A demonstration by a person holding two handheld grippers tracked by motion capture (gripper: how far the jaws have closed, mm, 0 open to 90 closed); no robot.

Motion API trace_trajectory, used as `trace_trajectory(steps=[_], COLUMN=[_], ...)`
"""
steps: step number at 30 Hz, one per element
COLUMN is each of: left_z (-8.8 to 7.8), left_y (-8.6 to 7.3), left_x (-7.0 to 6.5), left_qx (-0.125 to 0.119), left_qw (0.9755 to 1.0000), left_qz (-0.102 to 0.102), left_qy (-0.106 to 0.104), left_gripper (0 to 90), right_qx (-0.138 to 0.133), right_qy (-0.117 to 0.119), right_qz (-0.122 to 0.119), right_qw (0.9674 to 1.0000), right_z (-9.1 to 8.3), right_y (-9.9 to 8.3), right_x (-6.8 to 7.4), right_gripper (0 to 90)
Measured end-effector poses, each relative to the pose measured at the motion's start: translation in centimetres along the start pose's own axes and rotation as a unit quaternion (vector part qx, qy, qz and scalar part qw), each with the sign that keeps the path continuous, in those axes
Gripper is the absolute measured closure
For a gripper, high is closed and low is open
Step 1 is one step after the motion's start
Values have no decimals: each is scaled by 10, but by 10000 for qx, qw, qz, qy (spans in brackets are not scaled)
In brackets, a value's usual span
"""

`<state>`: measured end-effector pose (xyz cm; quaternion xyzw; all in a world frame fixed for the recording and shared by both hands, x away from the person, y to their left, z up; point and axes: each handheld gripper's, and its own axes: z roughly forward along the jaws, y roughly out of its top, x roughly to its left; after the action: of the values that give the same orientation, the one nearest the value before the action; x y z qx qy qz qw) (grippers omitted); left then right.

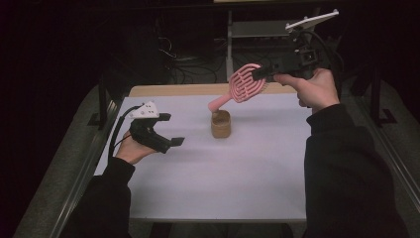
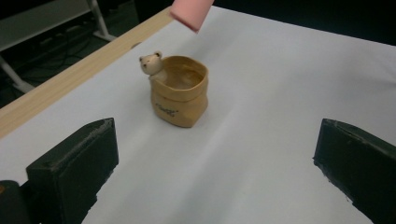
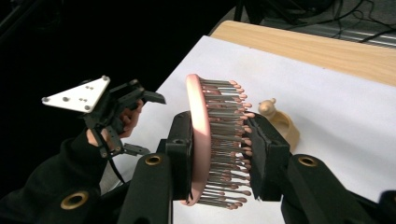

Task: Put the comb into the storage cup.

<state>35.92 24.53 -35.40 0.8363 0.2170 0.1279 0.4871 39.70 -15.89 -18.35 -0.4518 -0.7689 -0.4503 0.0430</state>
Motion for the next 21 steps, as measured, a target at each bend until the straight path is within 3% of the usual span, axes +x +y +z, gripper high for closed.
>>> trace_trajectory(steps=[7, 21], left_z=[-9, -17], left_y=[-15, -46], left_x=[5, 9], left_qx=[-139, -322], left_qw=[9996, 9979], left_qz=[-90, -372], left_qy=[235, 411], left_gripper=[0, 0], right_qx=[50, 138], right_qy=[-139, -391], right_qz=[90, 295], right_qw=[9998, 9987], right_z=[0, 7], right_y=[5, 10], right_x=[-7, -22], right_gripper=[637, 637])
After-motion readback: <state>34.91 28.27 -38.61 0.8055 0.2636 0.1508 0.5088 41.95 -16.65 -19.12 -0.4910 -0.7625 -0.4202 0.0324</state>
